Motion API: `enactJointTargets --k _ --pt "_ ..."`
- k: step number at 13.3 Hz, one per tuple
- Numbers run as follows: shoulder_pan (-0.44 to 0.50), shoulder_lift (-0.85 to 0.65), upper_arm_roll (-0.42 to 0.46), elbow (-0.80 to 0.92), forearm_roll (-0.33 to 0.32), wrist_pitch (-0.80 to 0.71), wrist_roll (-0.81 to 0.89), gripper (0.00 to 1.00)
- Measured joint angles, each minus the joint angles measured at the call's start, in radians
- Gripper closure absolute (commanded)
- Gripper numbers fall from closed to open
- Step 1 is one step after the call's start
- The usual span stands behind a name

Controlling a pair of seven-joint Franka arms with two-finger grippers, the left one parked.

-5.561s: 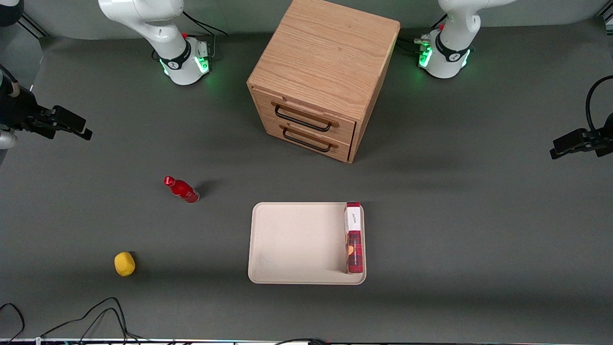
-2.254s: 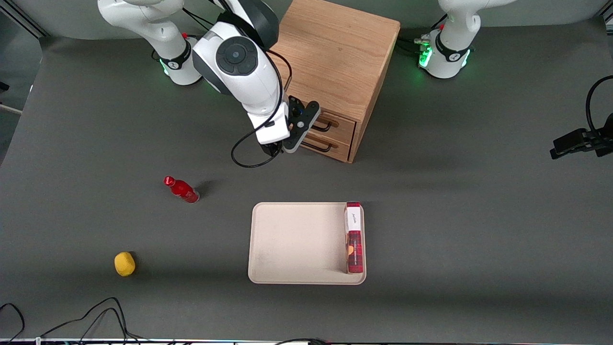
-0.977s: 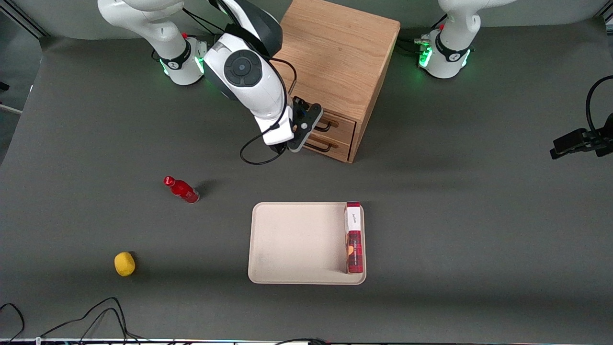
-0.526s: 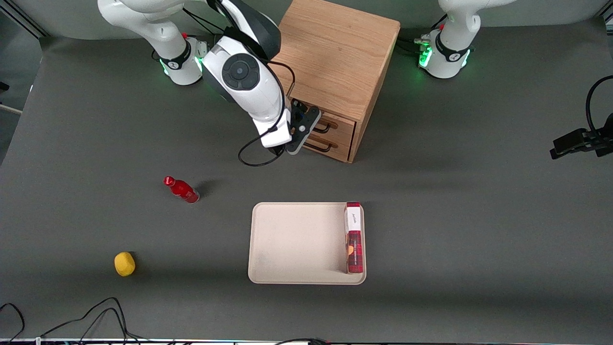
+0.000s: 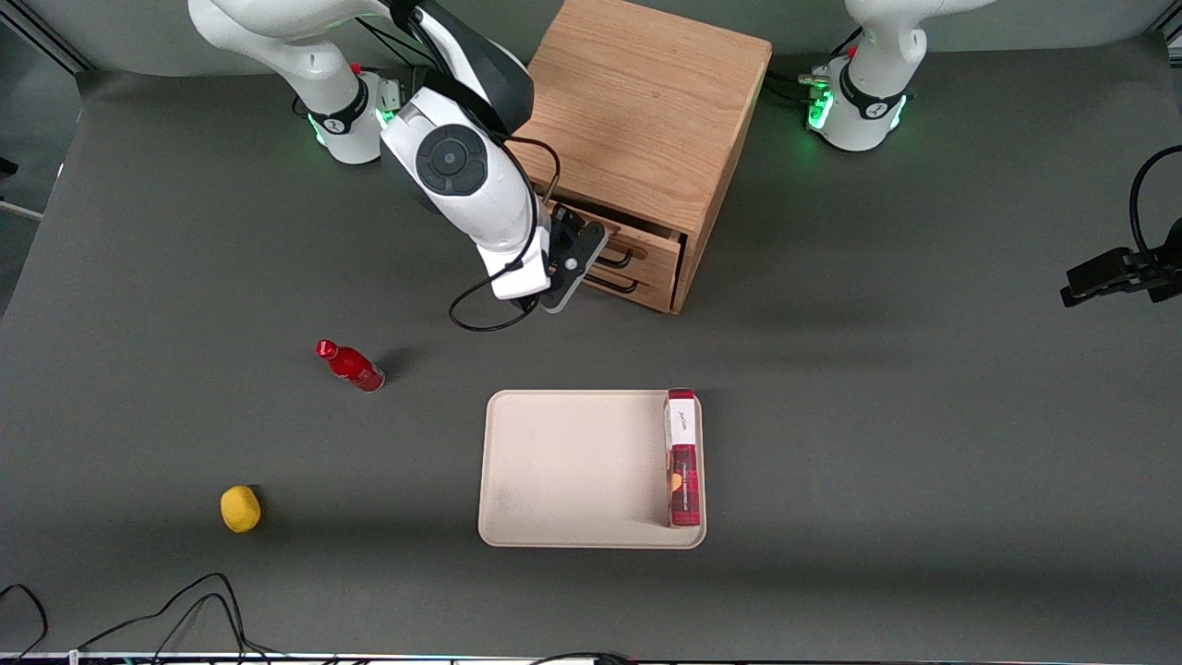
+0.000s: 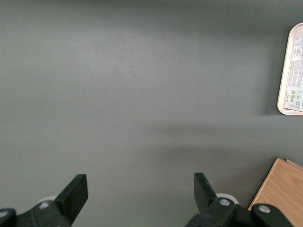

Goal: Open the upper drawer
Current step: 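Pull the upper drawer outward by its handle with the right gripper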

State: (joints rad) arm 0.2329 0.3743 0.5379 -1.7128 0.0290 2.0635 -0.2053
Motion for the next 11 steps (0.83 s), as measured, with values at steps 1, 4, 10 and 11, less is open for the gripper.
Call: enactJointTargets --k 1,4,10,11 --pt "-0.003 0.0 -0.001 0.0 0.0 0.001 -0.006 0.0" --pt "-0.011 0.0 -0.007 0.005 0.0 0.004 -0.024 0.0" --pt "-0.033 0.02 -0.01 0.043 0.0 0.006 -0.049 0.0" --pt "-0.035 0.031 -0.01 0.052 0.0 0.006 -0.05 0.0"
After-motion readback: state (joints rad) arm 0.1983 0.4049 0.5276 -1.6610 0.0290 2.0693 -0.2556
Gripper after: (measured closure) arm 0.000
